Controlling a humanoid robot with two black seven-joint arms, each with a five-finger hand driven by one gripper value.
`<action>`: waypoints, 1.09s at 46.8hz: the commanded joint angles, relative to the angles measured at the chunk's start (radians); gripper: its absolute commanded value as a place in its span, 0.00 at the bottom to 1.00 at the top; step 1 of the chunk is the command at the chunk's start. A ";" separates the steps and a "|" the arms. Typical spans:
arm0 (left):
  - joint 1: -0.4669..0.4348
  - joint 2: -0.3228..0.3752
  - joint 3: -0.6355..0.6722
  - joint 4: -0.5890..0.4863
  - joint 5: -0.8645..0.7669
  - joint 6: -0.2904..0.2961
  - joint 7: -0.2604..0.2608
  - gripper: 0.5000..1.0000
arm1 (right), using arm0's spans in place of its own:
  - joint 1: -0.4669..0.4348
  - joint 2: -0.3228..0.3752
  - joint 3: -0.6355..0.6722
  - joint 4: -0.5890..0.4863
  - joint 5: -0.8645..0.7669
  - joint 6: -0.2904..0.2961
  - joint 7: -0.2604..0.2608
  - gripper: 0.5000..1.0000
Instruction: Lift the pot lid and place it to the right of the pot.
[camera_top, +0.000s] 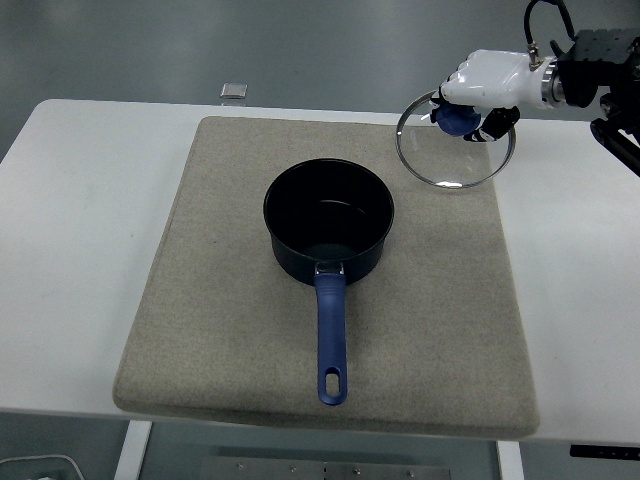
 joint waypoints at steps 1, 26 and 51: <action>0.000 0.000 0.000 0.000 0.000 0.000 0.000 1.00 | -0.013 0.002 -0.008 0.003 0.000 -0.002 0.000 0.00; 0.000 0.000 0.000 0.000 0.000 0.000 0.000 1.00 | -0.072 0.004 -0.006 0.003 0.001 -0.002 0.000 0.00; 0.000 0.000 0.000 0.000 0.000 0.000 0.000 1.00 | -0.096 0.015 0.000 0.006 0.006 -0.002 0.000 0.00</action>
